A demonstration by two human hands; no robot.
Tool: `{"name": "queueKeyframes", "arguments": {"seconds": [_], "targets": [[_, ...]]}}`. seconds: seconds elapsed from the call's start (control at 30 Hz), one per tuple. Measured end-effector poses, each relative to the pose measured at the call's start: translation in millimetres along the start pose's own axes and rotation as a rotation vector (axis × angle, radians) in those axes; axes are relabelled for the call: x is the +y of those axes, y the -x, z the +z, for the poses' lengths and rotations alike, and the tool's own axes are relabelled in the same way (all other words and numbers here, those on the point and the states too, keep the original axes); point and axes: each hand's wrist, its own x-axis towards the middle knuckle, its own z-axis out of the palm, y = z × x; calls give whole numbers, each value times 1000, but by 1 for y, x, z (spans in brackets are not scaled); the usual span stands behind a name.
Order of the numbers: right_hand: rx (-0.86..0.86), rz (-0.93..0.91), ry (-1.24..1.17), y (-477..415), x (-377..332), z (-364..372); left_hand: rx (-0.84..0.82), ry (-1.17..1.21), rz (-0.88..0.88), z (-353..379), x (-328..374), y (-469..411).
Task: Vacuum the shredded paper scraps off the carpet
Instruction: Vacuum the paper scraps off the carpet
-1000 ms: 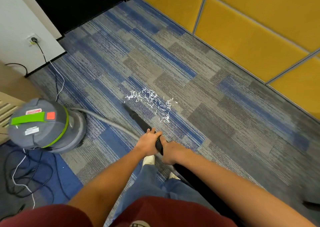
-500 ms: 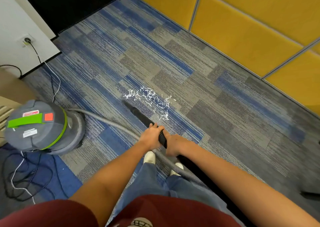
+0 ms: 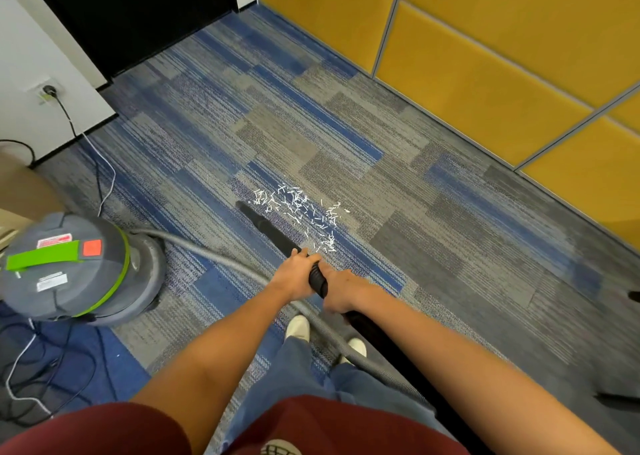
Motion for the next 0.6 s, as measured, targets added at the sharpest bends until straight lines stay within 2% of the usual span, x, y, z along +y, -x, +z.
{"name": "queueKeyframes", "arguments": {"seconds": [0.6], "targets": [[-1, 58, -140, -8, 7, -12, -56, -38, 100, -8, 5, -19]]}}
